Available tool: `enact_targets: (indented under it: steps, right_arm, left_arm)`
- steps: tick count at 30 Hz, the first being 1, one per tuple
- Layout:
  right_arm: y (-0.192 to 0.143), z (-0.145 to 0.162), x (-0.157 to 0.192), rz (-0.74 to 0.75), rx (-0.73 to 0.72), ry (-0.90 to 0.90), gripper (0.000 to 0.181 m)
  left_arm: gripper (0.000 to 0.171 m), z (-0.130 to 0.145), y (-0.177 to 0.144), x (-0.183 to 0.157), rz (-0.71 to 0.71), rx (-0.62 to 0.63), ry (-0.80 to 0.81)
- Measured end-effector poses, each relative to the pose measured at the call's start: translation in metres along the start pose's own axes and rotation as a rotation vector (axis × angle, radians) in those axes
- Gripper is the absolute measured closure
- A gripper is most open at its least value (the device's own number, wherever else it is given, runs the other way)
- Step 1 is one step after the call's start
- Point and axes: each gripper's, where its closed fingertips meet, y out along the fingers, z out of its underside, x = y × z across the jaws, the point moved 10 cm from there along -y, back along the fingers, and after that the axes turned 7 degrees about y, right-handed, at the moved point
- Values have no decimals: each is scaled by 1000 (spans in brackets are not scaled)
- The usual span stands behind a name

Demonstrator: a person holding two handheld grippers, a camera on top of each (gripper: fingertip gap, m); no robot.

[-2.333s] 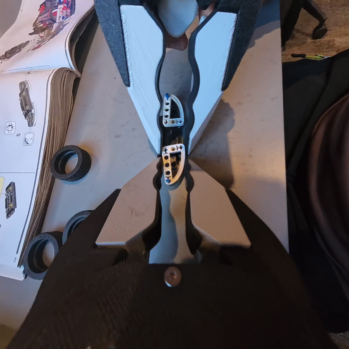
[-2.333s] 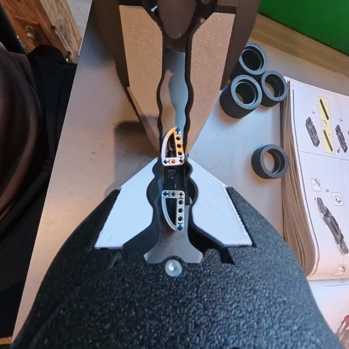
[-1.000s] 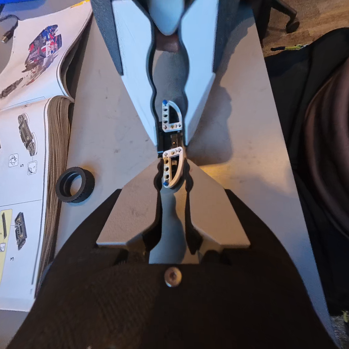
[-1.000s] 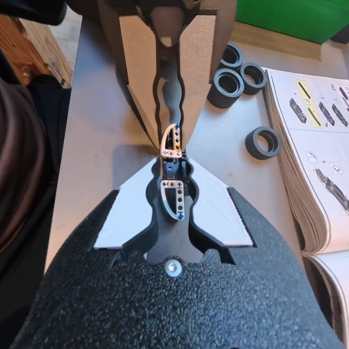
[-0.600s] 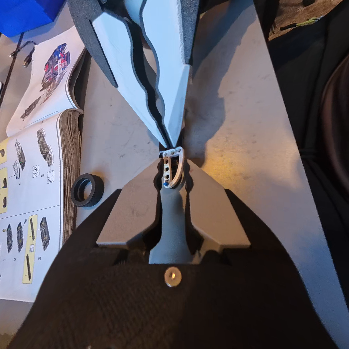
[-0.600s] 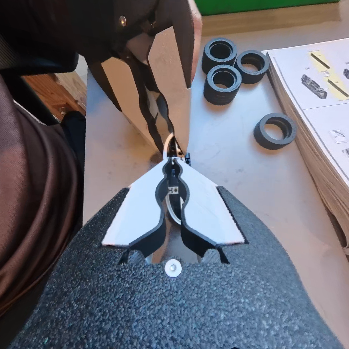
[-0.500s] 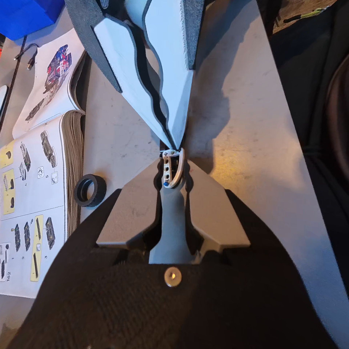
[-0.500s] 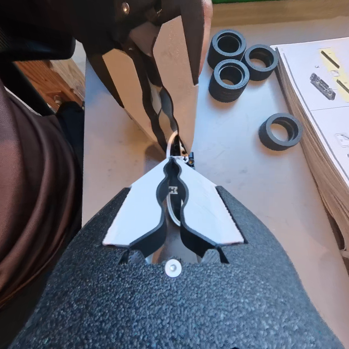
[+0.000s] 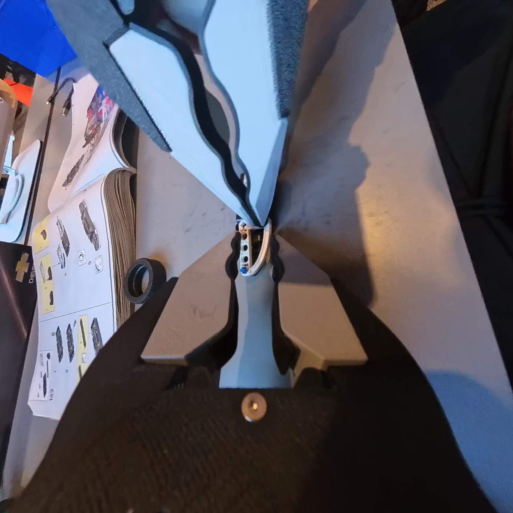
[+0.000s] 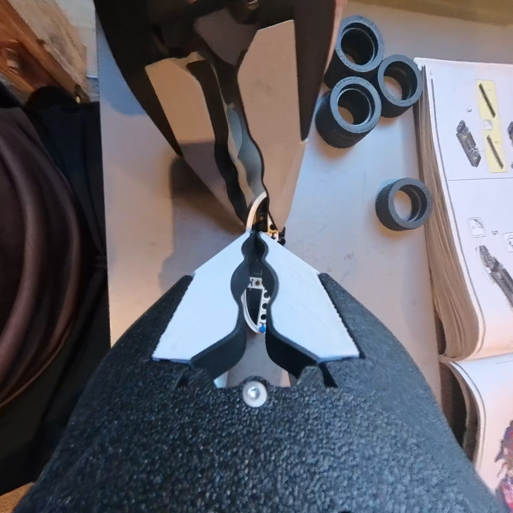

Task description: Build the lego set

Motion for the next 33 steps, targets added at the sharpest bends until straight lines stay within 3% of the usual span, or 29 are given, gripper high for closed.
enact_targets:
  steps: [1, 8, 16, 24, 33]
  right_arm:
    - [0, 1, 2, 18, -7, -7, 181]
    - [1, 8, 8, 72, -79, 39, 181]
    - [5, 18, 9, 72, -189, 106, 181]
    - [2, 25, -1, -11, -262, 221, 181]
    - [0, 24, -6, -14, -224, 250, 181]
  left_arm:
    - [152, 1, 0, 1, 5, -8, -12]
    - [152, 1, 0, 0, 0, -20, -34]
    - [162, 6, -6, 14, 101, -110, -281]
    - [167, 6, -1, 15, 90, -66, -265]
    - [168, 4, 2, 19, 97, -53, -246]
